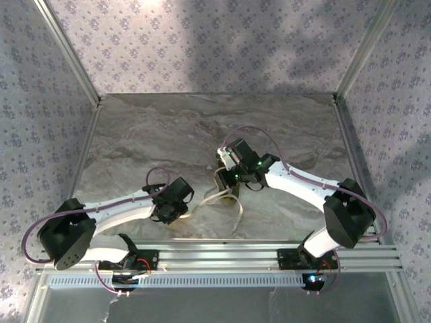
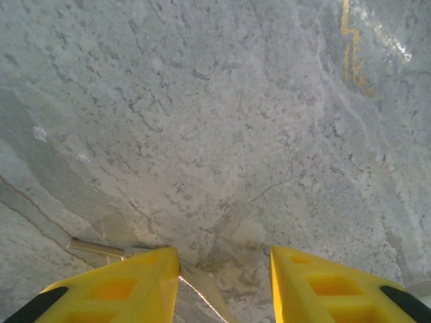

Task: Tie the shoes

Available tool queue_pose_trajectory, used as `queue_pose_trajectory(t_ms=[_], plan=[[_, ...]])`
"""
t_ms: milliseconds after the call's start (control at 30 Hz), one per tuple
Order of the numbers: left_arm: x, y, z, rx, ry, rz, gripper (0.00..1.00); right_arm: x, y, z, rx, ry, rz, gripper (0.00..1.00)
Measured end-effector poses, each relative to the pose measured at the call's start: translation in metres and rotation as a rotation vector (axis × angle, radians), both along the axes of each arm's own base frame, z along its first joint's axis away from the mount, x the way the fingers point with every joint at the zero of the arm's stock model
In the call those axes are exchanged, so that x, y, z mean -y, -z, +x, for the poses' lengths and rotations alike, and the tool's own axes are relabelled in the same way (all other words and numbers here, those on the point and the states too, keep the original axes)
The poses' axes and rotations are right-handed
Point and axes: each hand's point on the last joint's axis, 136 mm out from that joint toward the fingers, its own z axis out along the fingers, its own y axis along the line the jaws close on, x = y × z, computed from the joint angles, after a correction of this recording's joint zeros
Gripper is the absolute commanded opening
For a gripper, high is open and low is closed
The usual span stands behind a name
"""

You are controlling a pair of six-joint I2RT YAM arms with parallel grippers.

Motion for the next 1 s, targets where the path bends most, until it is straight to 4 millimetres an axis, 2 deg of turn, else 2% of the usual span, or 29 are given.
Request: queue_pose_trajectory(t_ms=[167,367,467,600,767,1000], plan=[[-0.008,-0.004,-0.005,-0.012,0.008,0.029,0.42,0.002,0.0,0.004,-0.002,0.02,0.007,0.35],[-0.01,-0.028,-0.003,0.03,0.006,0.024,0.42,0.003,-0.001,0.005,-0.004,0.024,0.008,0.34],[-0.011,-0.033,-0.005,0.038,-0.021,0.008,0.4,0.003,-0.001,0.004,-0.005,0.022,0.01,0.34],[-0.017,-0.024,-0.013,0.03,-0.087,-0.007,0.38,0.002,-0.001,0.004,-0.006,0.016,0.012,0.33],[-0.032,-0.01,-0.026,0.006,-0.19,-0.017,0.41,0.003,0.003,0.001,-0.006,0.005,0.002,0.33],[-0.026,-0.009,-0.023,0.014,-0.305,-0.083,0.44,0.001,0.003,-0.004,-0.003,-0.015,-0.002,0.33]])
